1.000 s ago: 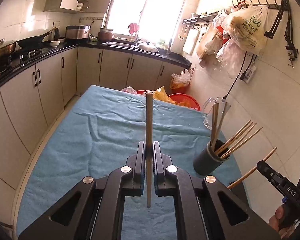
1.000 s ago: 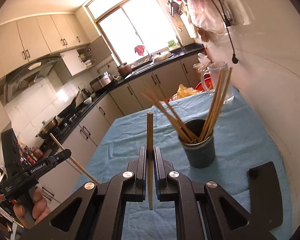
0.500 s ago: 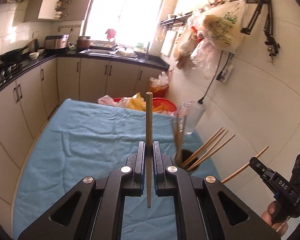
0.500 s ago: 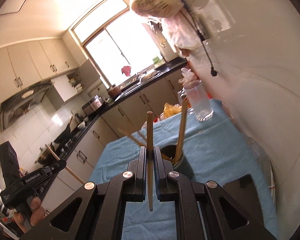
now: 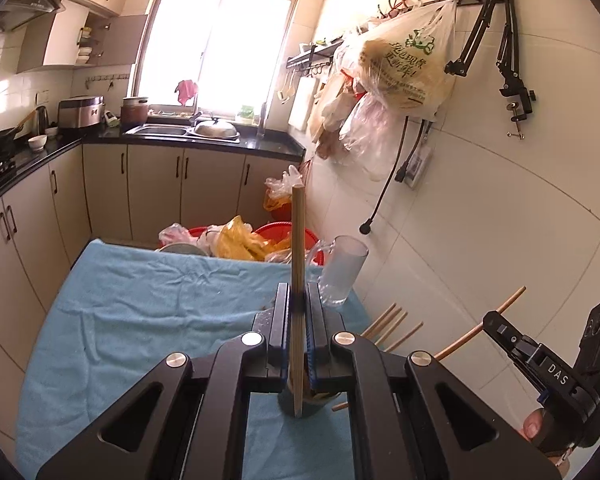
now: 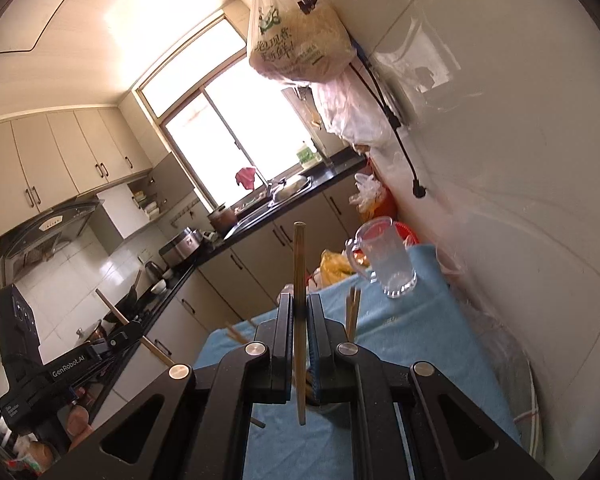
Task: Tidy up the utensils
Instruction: 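Lower the right tool's chopstick into the black cup among the others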
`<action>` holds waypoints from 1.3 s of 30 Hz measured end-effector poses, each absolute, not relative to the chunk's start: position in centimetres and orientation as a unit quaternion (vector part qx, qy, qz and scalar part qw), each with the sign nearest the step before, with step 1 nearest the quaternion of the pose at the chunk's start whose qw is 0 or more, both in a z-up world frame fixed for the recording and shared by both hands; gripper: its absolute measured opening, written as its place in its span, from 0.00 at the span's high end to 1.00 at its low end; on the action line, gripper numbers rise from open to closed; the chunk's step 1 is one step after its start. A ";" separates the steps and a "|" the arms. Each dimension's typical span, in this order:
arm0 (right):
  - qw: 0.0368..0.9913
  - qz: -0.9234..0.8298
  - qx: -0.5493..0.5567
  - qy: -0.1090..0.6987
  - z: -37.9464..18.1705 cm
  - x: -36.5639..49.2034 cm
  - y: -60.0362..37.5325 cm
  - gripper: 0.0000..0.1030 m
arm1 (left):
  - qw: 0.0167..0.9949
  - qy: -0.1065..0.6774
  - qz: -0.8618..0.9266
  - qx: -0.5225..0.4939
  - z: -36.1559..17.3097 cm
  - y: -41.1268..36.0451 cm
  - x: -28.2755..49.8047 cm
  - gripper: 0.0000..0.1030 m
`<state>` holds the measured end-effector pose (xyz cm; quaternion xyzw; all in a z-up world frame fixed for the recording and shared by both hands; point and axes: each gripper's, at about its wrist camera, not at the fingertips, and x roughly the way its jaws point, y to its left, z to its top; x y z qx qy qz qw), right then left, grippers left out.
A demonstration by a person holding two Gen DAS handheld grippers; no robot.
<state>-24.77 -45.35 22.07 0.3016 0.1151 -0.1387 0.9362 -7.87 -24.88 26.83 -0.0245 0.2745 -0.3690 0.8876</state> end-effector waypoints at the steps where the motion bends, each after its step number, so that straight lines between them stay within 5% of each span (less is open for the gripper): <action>1: 0.937 -0.140 0.300 0.114 22.3 -24.6 -45.6 0.93 | 0.888 0.273 -0.370 -0.024 26.9 -25.4 -7.7 0.94; 39: 0.918 -0.160 0.299 0.206 14.8 -17.8 -47.3 0.93 | 0.885 0.310 -0.347 0.023 17.5 -30.8 -4.2 0.93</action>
